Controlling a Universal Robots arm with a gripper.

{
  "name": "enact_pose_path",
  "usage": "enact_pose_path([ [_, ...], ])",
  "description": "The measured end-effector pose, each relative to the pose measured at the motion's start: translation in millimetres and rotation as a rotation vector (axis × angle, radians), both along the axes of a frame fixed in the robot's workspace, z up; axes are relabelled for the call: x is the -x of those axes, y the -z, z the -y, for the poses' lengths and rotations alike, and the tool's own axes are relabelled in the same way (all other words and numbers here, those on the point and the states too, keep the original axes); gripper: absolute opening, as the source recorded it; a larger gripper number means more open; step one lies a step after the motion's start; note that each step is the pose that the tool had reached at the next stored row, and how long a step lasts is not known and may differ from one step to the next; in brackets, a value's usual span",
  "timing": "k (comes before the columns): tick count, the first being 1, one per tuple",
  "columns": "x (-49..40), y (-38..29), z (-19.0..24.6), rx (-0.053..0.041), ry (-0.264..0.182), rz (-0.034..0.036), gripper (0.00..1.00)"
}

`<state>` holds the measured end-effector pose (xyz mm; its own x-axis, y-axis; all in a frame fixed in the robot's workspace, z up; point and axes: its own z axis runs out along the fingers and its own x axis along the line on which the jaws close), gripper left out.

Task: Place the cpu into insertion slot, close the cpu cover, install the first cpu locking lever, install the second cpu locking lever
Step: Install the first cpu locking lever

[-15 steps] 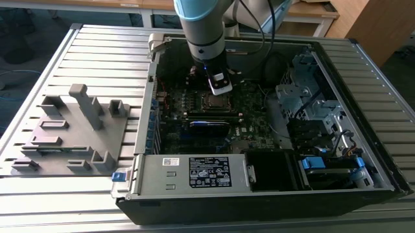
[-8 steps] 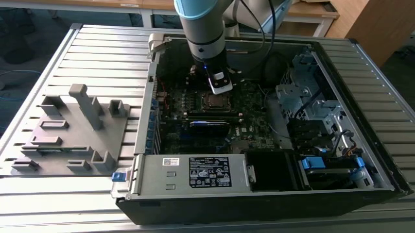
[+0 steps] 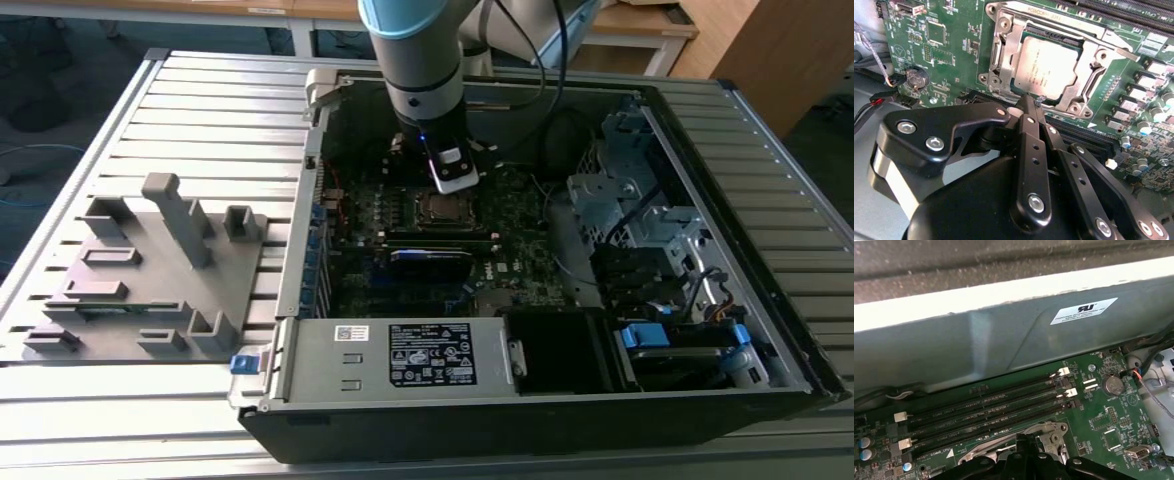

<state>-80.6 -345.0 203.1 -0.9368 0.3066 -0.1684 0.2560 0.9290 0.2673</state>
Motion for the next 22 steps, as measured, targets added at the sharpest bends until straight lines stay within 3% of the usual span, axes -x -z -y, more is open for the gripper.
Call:
enact_pose_path([
  [22, 0.0, -4.5, -0.1, -0.0003, 0.000, 0.0003, 0.10],
])
